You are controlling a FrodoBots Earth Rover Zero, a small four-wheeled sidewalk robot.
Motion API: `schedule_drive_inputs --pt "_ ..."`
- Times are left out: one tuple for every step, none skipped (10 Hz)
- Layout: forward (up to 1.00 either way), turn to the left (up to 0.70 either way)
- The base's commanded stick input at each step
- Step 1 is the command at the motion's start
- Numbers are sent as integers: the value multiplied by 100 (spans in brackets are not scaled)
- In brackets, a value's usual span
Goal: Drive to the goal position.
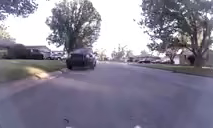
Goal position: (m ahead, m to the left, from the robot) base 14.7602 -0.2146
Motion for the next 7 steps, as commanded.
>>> schedule_drive_inputs --pt "100 0" --pt "100 0" --pt "100 0" --pt "100 0" --pt "100 0" --pt "100 0" --pt "100 0"
